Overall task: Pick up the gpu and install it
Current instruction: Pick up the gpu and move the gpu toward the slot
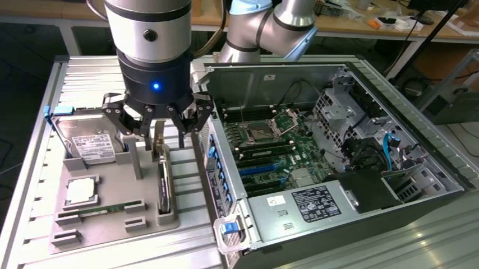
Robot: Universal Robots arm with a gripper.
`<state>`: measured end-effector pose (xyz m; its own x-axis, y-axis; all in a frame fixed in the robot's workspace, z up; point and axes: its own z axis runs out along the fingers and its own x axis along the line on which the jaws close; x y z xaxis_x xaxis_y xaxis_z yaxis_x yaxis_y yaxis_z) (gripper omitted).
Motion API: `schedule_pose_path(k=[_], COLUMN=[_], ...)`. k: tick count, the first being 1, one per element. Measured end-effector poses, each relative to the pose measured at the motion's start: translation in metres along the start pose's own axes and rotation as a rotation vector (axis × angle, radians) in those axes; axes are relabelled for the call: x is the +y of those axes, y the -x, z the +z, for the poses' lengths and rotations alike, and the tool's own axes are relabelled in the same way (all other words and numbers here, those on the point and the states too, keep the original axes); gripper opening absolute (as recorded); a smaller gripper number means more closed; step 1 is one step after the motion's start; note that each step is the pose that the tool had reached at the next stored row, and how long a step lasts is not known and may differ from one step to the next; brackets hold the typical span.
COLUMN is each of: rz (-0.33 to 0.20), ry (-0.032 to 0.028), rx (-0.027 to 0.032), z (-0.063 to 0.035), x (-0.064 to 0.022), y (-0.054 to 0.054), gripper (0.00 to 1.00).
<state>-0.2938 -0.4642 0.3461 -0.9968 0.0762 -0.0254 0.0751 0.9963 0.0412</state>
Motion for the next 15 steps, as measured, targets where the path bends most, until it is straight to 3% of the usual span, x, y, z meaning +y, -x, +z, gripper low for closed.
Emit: schedule_pose_path(k=[15], rz=[0.000], ry=[0.0000], rx=[0.0000], z=[0.0171], x=[-0.0008], y=[0.000], gripper=[0.54])
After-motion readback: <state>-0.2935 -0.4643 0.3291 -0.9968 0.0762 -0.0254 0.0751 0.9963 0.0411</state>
